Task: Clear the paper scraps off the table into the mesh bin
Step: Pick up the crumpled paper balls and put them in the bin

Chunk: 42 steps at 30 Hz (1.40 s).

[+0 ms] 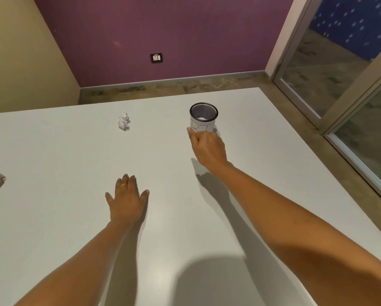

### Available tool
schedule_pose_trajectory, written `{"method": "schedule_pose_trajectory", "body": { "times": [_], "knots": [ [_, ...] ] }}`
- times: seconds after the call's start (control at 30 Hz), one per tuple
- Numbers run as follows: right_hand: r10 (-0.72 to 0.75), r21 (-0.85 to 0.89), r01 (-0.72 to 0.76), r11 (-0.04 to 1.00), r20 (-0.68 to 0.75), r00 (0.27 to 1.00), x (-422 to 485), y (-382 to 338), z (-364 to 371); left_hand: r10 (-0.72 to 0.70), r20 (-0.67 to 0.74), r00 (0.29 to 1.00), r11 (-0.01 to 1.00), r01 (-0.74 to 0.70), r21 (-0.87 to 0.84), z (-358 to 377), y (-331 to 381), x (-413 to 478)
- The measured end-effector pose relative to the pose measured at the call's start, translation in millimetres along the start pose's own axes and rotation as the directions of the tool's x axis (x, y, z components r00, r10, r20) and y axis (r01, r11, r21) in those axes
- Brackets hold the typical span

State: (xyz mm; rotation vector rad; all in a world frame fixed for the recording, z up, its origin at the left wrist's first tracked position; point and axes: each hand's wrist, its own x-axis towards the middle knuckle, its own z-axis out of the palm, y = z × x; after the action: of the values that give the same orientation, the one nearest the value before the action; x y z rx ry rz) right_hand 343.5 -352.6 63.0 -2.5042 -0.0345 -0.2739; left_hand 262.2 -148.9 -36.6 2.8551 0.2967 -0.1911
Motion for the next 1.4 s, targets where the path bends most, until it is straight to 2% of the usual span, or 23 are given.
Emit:
{"method": "schedule_pose_trajectory", "body": {
  "times": [0.07,0.17,0.3,0.4,0.57,0.77,0.9,1.0,1.1,1.2,1.33,1.4],
  "knots": [
    [0.029,0.033,-0.027,0.999,-0.047,0.999,28,0,2,-0.015,-0.014,1.0,1.0,0.015,0.004,3,-2,13],
    [0.148,0.151,-0.142,0.978,-0.03,0.988,68,3,7,-0.026,-0.042,0.999,1.0,0.026,-0.001,5,-2,26],
    [0.318,0.356,-0.289,0.889,-0.025,0.948,115,11,8,-0.033,-0.085,0.996,0.999,0.031,-0.017,6,-5,41],
    [0.401,0.43,-0.351,0.832,-0.028,0.916,133,22,10,-0.036,-0.105,0.994,0.999,0.033,-0.023,6,-10,49],
    [0.442,0.521,-0.371,0.769,-0.014,0.897,141,24,15,-0.046,-0.142,0.989,0.998,0.04,-0.047,12,-12,52],
    [0.416,0.53,-0.297,0.794,-0.119,0.902,138,27,22,-0.101,-0.191,0.976,0.994,0.089,-0.07,15,-16,57],
    [0.31,0.511,-0.148,0.847,-0.247,0.918,127,17,33,-0.118,-0.202,0.972,0.992,0.105,-0.074,17,-15,56],
    [0.177,0.455,-0.038,0.89,-0.267,0.947,116,-2,51,-0.121,-0.209,0.97,0.992,0.109,-0.067,17,-15,56],
    [0.036,0.415,0.04,0.909,-0.175,0.984,108,-26,79,-0.113,-0.22,0.969,0.993,0.103,-0.053,19,-15,57],
    [-0.132,0.327,0.132,0.936,-0.024,0.991,102,-50,111,-0.119,-0.223,0.968,0.993,0.11,-0.051,21,-16,59],
    [-0.337,0.123,0.318,0.94,0.198,0.92,102,-74,148,-0.126,-0.217,0.968,0.992,0.12,-0.042,21,-15,60],
    [-0.37,0.018,0.381,0.924,0.288,0.883,107,-82,161,-0.13,-0.217,0.967,0.991,0.126,-0.035,21,-14,60]
  ]
}}
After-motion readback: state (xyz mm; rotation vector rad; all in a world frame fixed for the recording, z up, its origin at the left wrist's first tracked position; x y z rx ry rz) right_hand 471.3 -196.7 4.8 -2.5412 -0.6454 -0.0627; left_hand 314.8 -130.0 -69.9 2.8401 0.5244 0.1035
